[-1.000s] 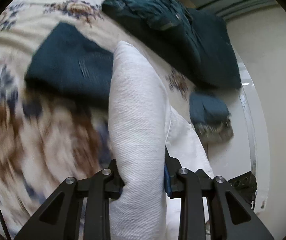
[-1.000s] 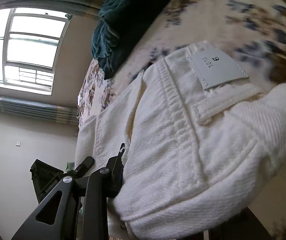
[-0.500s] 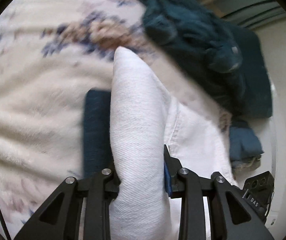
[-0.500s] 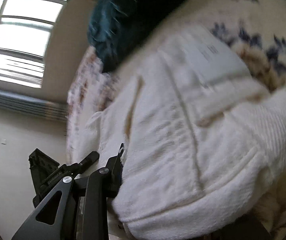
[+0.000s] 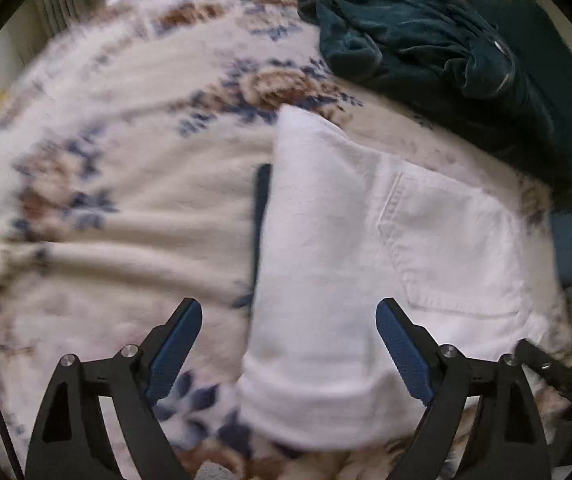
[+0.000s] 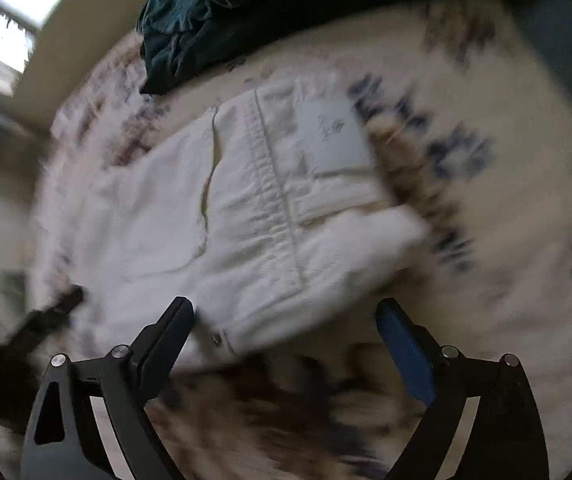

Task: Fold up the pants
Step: 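Lower the bundle onto the bed and open both tools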

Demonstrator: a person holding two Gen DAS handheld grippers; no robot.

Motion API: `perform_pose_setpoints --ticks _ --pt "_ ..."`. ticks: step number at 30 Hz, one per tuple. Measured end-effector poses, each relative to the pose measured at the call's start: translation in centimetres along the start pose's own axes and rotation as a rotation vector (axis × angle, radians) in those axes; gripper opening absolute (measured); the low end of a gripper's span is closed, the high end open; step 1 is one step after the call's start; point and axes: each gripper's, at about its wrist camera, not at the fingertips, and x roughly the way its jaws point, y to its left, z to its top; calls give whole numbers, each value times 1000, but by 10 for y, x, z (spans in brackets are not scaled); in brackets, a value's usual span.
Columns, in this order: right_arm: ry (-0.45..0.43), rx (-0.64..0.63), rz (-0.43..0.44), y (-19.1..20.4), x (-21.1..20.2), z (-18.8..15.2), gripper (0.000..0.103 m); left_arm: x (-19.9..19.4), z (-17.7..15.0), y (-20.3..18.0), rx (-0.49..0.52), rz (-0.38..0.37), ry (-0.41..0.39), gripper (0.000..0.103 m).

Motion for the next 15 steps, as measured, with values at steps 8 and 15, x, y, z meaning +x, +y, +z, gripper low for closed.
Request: perform_pose_setpoints --ticks 8,15 --pt "-86 -119 -228 11 -52 -4 98 -50 -22 -22 50 115 -30 99" --pt "-138 -156 -224 7 -135 -24 98 -113 -37 -46 54 139 -71 99"
